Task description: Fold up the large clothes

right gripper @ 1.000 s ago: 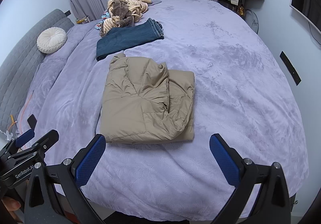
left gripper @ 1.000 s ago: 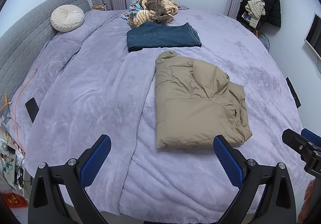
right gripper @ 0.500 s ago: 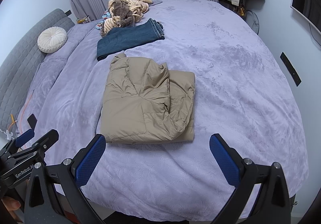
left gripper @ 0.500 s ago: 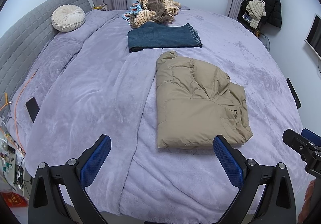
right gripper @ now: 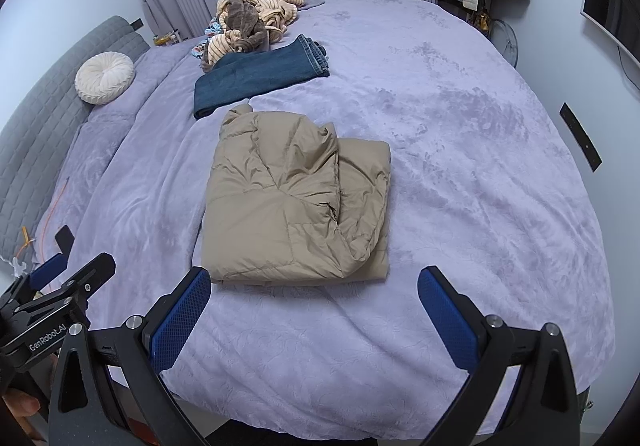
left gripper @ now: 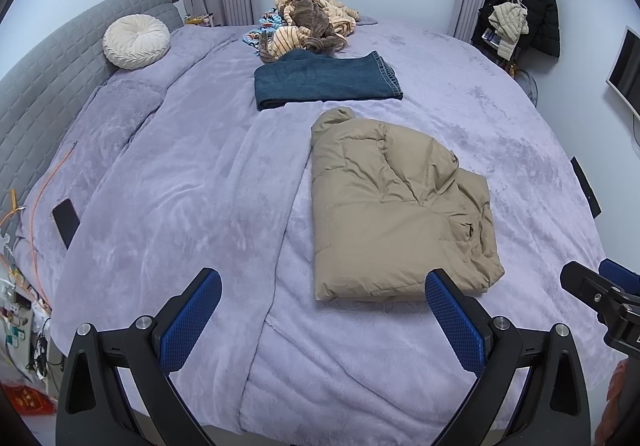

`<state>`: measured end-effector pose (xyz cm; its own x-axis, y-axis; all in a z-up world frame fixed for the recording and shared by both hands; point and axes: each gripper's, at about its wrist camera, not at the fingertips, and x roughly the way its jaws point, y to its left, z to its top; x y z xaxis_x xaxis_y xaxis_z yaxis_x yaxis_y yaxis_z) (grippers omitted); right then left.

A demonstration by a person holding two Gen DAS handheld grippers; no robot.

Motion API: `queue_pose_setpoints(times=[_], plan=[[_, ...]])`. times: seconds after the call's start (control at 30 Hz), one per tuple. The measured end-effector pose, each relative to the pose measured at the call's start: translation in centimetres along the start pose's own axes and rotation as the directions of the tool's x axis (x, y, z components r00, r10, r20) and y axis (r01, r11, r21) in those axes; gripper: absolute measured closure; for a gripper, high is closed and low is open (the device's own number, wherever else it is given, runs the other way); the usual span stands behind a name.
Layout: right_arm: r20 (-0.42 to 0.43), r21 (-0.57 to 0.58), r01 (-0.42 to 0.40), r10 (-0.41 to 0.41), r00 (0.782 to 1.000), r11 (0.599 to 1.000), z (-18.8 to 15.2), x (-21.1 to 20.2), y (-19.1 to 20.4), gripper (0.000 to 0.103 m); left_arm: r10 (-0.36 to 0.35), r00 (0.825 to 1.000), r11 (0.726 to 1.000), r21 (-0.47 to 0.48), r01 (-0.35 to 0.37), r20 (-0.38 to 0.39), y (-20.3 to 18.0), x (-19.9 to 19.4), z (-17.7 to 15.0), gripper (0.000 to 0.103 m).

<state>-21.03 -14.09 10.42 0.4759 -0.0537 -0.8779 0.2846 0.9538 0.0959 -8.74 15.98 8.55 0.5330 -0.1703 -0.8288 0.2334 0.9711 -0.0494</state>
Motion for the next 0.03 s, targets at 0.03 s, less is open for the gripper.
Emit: queue_pose_setpoints(times=[0.03], plan=[[0.0,-0.001,0.0,0.0,1.0,1.0,0.0,-0.04,0.02,0.0,-0.003,1.0,1.0,0.0,0.003,-0.001,-0.23,0.08,0.0,0.001]])
